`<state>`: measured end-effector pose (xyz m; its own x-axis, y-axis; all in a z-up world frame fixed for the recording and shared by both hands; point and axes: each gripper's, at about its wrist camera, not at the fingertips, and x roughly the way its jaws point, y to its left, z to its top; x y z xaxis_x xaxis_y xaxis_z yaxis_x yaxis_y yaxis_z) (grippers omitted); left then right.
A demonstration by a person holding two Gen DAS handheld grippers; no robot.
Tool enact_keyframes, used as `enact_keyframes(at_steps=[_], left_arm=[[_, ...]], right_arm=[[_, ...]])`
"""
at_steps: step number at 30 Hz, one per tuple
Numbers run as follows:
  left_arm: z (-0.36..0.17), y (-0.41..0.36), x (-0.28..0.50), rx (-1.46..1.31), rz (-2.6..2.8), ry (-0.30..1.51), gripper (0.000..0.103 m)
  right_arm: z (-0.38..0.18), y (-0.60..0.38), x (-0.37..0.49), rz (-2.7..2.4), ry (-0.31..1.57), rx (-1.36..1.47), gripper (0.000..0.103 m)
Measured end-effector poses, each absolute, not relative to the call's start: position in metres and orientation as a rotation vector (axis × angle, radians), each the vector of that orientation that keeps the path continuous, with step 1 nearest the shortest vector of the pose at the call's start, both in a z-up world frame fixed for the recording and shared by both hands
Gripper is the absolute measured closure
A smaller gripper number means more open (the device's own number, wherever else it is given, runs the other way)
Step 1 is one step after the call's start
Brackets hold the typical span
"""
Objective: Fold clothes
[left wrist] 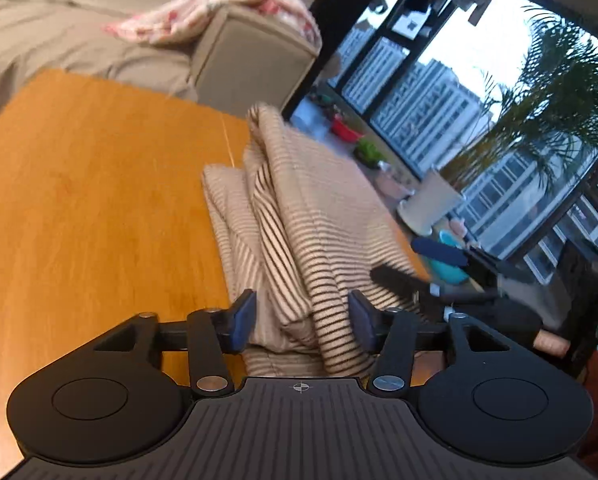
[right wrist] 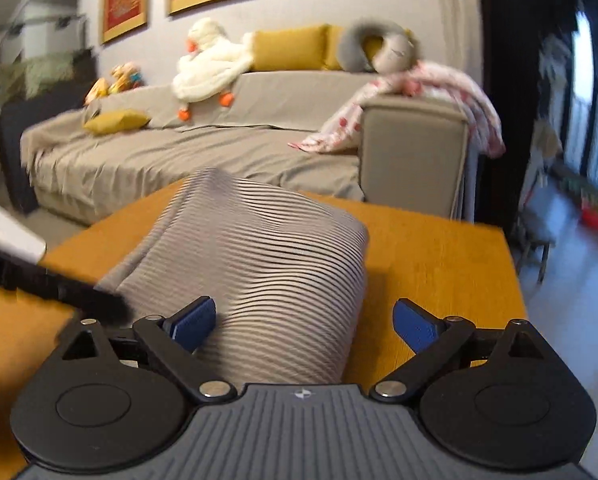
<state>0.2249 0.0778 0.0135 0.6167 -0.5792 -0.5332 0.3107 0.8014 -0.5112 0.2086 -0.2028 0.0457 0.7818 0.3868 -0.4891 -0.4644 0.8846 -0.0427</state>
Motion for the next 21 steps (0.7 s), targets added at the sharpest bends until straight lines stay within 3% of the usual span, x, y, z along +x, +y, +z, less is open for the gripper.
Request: enact_keyframes(at_steps=[4, 12, 17, 19, 21], left_arm=[[0.017, 0.093, 0.230, -0.460, -0.504, 0.730, 0.037], [0.004, 0.080, 0.240, -0.511, -0.573, 0.781, 0.039], [0.011, 0.073, 0.234, -0.479, -0.639, 0.750, 0.032], [0.018, 0.088, 0.236, -0.512, -0.593, 0.710, 0.022], [0.025, 0.102, 0.238, -0.511, -0.505, 0.680, 0.019]], right_arm=[[0.054, -0.194, 0.182, 0.535, 0.446, -0.221, 0.006], [0.046, -0.173, 0.157, 0.582, 0.459, -0.298, 0.006], [0.059, -0.179, 0.149, 0.608, 0.423, -0.261, 0.006], [0.060, -0.173, 0.138, 0.630, 0.389, -0.272, 0.005], [0.058, -0.158, 0.131, 0.622, 0.356, -0.282, 0.005]])
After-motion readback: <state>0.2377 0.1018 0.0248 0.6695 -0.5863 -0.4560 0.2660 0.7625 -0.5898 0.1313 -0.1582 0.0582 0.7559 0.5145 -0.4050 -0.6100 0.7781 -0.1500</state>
